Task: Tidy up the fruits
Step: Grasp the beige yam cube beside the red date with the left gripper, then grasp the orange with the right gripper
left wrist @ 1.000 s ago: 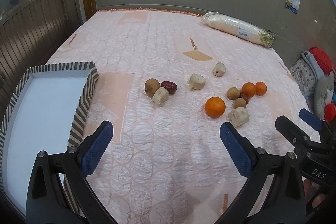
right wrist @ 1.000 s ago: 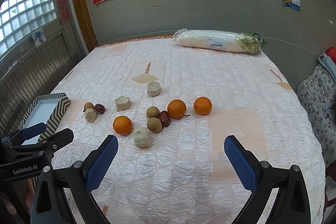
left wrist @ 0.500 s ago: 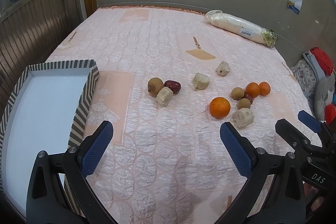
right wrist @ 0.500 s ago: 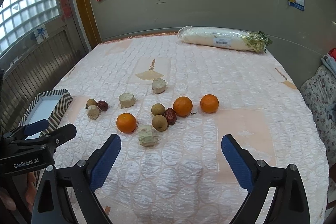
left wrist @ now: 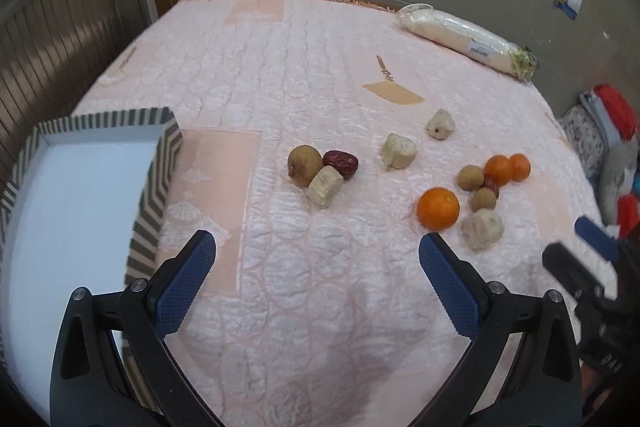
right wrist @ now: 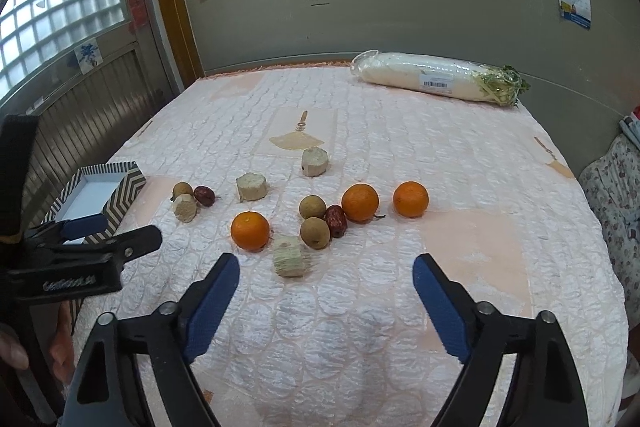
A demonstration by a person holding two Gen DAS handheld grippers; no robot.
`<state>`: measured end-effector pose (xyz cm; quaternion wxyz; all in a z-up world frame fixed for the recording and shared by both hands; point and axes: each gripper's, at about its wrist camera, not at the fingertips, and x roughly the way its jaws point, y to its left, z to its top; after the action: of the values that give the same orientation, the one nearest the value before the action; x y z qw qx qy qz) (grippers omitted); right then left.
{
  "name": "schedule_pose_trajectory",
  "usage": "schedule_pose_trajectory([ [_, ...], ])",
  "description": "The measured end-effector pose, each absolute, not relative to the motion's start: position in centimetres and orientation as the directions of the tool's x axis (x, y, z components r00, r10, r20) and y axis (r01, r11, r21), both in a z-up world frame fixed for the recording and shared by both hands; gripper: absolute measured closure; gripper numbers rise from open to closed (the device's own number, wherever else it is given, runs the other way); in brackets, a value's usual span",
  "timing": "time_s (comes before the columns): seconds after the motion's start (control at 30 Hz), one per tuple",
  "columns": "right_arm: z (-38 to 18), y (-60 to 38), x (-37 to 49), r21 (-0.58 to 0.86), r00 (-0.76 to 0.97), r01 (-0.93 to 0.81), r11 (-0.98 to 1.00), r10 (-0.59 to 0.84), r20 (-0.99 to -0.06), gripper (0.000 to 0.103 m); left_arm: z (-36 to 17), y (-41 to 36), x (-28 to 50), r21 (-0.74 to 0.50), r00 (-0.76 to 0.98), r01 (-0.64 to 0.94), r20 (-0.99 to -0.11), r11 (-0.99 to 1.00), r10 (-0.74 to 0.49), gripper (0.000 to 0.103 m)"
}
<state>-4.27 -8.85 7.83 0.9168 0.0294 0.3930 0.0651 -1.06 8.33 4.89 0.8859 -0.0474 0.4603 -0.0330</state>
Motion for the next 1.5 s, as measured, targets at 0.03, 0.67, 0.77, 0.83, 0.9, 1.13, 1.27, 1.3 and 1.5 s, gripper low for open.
schedule_pose_trajectory([
  [0.03,7.8,-8.9,-4.3,0.106,0.682,-0.097,0.99,0.143,-0.717,0.021,4.8,8.4,-0.7,-0.125,0.571,0.008,-0.814,0.992,-0.107,0.001],
  [0.67,7.0,-9.0,-3.8,0.144,0.66,-0.119,0.982,0.187,-0.728,0.037,2.3,8.6,4.6,-0.127,0.485,-0.063,-0.871,0.99,-0.081,0.027],
  [0.77,6.9,-9.0,-3.7,0.151,0.657,-0.121,0.981,0.194,-0.729,0.037,2.0,8.7,4.8,-0.126,0.478,-0.07,-0.875,0.99,-0.078,0.048],
  [0.83,6.9,-9.1,-3.7,0.156,0.656,-0.123,0.98,0.198,-0.728,0.037,2.1,9.1,5.0,-0.137,0.478,-0.082,-0.875,0.987,-0.082,0.059],
  [0.9,6.8,-9.0,-3.7,0.162,0.654,-0.13,0.978,0.207,-0.728,0.037,2.2,9.6,5.1,-0.168,0.474,-0.086,-0.874,0.982,-0.108,0.072],
  [1.13,6.3,-8.3,-3.3,0.206,0.631,-0.176,0.963,0.271,-0.727,0.037,3.0,9.1,4.0,-0.169,0.483,-0.058,-0.867,0.984,-0.121,0.082],
  [1.27,6.1,-7.0,-2.9,0.201,0.62,-0.214,0.956,0.292,-0.728,0.038,2.7,9.5,3.9,-0.19,0.468,-0.061,-0.872,0.98,-0.14,0.082],
  [1.3,6.1,-6.7,-2.9,0.197,0.617,-0.218,0.956,0.292,-0.731,0.038,2.7,9.7,3.8,-0.193,0.471,-0.064,-0.871,0.979,-0.141,0.082],
  [1.5,6.0,-5.4,-2.2,0.193,0.606,-0.249,0.949,0.307,-0.734,0.039,3.4,10.2,3.1,-0.172,0.487,-0.072,-0.866,0.983,-0.115,0.082],
])
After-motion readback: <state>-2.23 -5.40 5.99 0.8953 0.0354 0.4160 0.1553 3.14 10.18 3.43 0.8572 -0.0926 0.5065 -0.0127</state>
